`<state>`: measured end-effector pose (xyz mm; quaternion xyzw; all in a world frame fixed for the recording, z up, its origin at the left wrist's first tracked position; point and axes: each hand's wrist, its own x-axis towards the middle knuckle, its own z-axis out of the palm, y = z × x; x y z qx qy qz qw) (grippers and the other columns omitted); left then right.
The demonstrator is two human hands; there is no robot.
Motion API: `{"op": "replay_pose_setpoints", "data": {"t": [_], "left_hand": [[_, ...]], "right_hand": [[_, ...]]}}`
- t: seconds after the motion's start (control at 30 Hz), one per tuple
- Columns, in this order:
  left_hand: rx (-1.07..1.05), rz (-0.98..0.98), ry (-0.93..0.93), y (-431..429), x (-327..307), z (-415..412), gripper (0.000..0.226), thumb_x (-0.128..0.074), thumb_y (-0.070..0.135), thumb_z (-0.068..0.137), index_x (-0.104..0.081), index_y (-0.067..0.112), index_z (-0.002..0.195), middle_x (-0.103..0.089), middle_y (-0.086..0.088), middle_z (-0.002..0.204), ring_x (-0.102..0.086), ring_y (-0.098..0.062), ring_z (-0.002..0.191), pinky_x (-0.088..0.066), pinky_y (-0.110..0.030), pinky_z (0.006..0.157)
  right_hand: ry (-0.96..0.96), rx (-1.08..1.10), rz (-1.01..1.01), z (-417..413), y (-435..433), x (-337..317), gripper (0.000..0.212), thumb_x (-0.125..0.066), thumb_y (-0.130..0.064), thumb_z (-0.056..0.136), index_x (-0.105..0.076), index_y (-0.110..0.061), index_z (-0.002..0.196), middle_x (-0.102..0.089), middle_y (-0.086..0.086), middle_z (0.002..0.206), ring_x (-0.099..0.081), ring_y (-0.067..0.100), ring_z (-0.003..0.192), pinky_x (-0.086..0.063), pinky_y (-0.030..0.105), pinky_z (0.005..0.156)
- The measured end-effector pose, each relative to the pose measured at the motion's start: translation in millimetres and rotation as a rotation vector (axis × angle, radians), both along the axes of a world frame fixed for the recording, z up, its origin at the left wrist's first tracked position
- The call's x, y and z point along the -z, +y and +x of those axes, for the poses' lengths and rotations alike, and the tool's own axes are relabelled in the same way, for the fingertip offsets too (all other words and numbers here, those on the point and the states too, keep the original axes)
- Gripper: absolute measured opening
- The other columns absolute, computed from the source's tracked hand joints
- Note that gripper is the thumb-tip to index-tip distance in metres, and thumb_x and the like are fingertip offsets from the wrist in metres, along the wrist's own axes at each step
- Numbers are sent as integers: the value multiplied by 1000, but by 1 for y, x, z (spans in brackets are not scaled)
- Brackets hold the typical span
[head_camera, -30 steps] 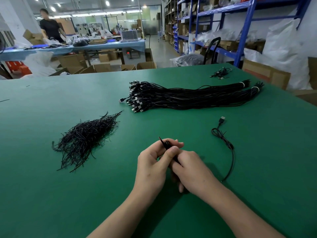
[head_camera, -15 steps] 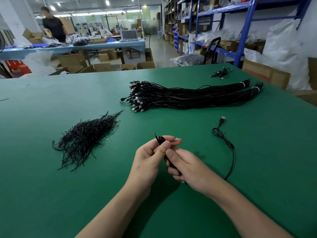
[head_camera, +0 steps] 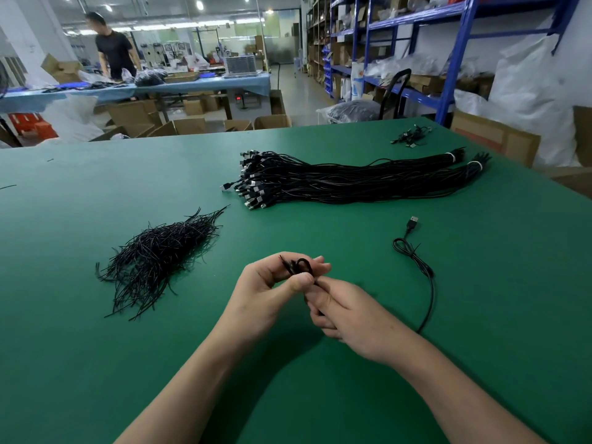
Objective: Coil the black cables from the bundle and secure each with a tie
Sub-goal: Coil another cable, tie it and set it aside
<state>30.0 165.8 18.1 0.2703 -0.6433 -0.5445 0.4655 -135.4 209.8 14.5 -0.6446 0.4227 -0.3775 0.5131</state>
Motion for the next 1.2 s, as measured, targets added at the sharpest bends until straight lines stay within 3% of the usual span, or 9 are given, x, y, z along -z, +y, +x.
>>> {"op": "replay_pose_setpoints", "data": {"t": [0.13,0.3,0.57,0.83,0.9,0.97,1.03,1.1,1.2], "left_hand": [[-70,-56,-101,-4,-9,10,29,-54,23,98,-73,19,119,-75,2,117,-67,-14,116,-51,-20,90],[-228,-12,-66,-4,-5,8,14,-69,16,92,-82,20,94,-79,-3,98,-73,-10,90,-52,-18,67],[-287,-12,19,-1,-6,6,14,-66,26,89,-80,26,86,-79,-4,94,-75,-17,92,-54,-21,69],[-261,-38,-55,0,-9,7,10,-75,25,83,-79,25,93,-79,-2,99,-74,-19,97,-55,-24,73],[-362,-247,-184,-1,-17,12,31,-77,21,87,-72,25,117,-74,4,117,-69,-16,111,-54,-29,88],[-465,-711,-472,-3,-29,19,41,-69,28,95,-61,23,135,-60,8,139,-57,-14,127,-45,-32,104],[-403,-1117,-844,-2,-40,19,37,-51,41,100,-64,29,132,-61,10,137,-57,-15,124,-39,-35,109],[-223,-1152,-1194,5,-43,10,48,-27,52,104,-64,32,127,-68,13,119,-63,-15,111,-42,-35,105],[-52,-998,-1469,9,-30,1,52,-13,55,105,-51,27,126,-61,10,114,-60,-17,108,-44,-33,93]], "right_hand": [[40,8,-7,-6,0,2,35,-39,-41,107,-42,-15,84,-36,-6,63,-29,10,52,-24,25,49],[16,17,5,-5,-2,3,39,-38,-47,103,-43,-14,84,-37,-6,63,-30,8,50,-26,22,49],[60,-54,137,-6,-1,0,31,-39,-39,108,-51,-19,88,-37,-9,60,-29,10,49,-28,25,50],[148,31,40,-4,1,2,29,-40,-32,107,-44,-17,82,-37,-8,64,-31,12,55,-27,33,53],[355,91,-101,-6,2,3,31,-38,-36,106,-43,-18,81,-43,-9,64,-35,12,55,-31,38,55],[631,123,-244,-7,3,2,30,-34,-43,106,-41,-25,82,-51,-6,65,-43,13,53,-35,38,54],[846,155,-350,-6,1,2,25,-30,-44,107,-43,-29,92,-59,-3,72,-56,18,61,-38,40,56],[1037,182,-439,-7,-4,3,19,-31,-37,107,-45,-23,106,-67,3,85,-64,30,75,-36,40,58],[1213,187,-456,-9,-6,4,11,-41,-15,101,-34,-22,95,-63,1,86,-61,31,74,-30,38,58]]}}
